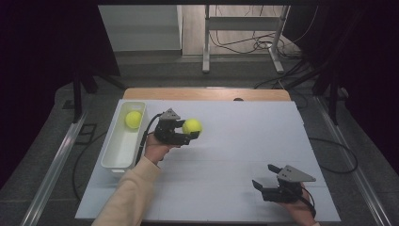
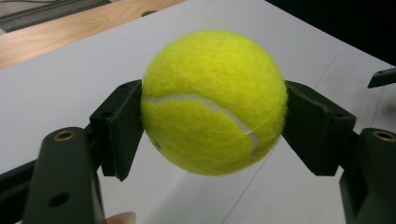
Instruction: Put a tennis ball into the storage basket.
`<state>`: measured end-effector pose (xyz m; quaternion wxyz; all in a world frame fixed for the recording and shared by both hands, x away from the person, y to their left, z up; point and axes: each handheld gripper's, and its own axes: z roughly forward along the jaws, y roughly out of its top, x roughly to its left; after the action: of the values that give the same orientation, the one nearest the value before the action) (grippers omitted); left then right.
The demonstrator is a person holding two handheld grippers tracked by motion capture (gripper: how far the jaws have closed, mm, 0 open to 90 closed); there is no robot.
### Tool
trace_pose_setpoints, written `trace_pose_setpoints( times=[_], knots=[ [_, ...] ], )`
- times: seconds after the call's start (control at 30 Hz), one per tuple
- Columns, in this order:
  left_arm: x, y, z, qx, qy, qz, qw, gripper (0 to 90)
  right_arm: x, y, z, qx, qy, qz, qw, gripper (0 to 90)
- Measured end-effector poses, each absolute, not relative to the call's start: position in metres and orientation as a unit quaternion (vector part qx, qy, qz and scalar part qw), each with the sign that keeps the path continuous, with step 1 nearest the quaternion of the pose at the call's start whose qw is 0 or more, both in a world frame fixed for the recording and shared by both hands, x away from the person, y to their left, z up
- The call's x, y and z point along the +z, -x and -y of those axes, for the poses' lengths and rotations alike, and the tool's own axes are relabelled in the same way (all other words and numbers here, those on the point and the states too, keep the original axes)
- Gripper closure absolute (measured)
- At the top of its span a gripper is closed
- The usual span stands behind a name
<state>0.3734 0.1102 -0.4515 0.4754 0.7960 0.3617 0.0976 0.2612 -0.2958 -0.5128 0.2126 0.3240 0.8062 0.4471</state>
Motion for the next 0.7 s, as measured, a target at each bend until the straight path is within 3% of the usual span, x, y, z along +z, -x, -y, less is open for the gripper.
trace_pose_setpoints(
  times=[0.7],
  knots=[
    [-0.432,-0.355,-0.125,0.111,-0.777,-0.350,0.511,26.2,-0.514,-0.262,0.296,0.449,-0.320,-0.807,0.211,15.8]
  ],
)
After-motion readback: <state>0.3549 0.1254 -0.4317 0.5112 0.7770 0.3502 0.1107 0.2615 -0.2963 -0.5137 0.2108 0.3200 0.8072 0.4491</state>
